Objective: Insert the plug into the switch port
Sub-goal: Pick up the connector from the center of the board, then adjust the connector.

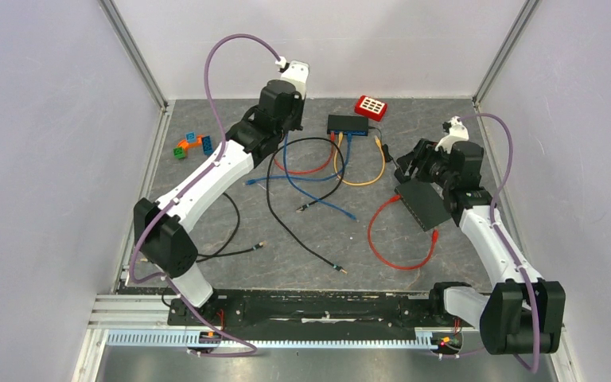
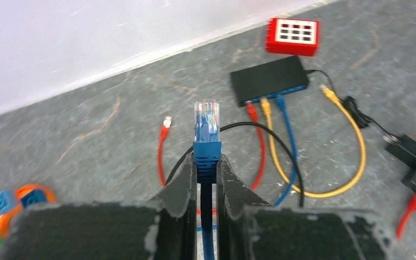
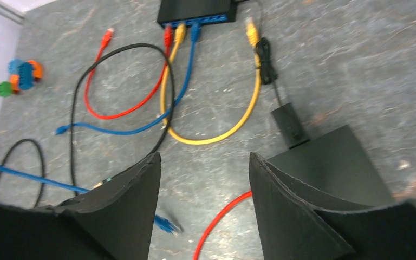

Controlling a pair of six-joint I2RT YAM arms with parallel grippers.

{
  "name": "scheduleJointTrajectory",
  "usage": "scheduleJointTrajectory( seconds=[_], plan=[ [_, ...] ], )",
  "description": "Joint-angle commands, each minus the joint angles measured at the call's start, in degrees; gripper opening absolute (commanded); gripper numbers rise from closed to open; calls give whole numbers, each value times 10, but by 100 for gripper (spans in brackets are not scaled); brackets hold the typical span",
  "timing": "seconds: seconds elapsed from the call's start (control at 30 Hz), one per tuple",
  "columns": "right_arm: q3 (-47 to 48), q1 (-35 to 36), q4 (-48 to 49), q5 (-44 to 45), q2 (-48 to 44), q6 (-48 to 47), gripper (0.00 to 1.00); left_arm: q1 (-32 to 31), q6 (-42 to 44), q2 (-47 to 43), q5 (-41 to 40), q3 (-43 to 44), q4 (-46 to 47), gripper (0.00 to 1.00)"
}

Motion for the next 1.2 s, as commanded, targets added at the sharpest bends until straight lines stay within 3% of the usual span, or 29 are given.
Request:
scheduleJointTrajectory(
  seconds=[0.0, 0.13, 0.3, 0.37, 0.47, 0.7, 0.8, 1.17],
  plan=[
    [49, -18, -38, 79, 19, -82, 64, 14, -57, -40, -28, -24, -9, 2],
    [57, -24, -13, 93, 72, -79, 66, 25, -89, -3, 53, 16, -102, 2],
    [127, -29, -85, 99, 161, -122, 67, 84, -135, 22, 111, 37, -151, 3],
    [125, -38, -96, 118, 169, -141, 68, 89, -99, 25, 124, 37, -157, 4],
    [117, -60, -106, 130, 181, -162, 69, 88, -44, 37, 223, 27, -159, 5],
    [124, -157, -140, 38, 260, -175, 69, 86, -12, 104, 384, 25, -167, 6],
    [106, -170, -137, 21, 285, -186, 69, 86, 54, 143, 477, 39, -153, 10],
    [-18, -172, -38, -48, 275, -106, 58, 23, 128, 203, 448, 70, -164, 8]
  ],
)
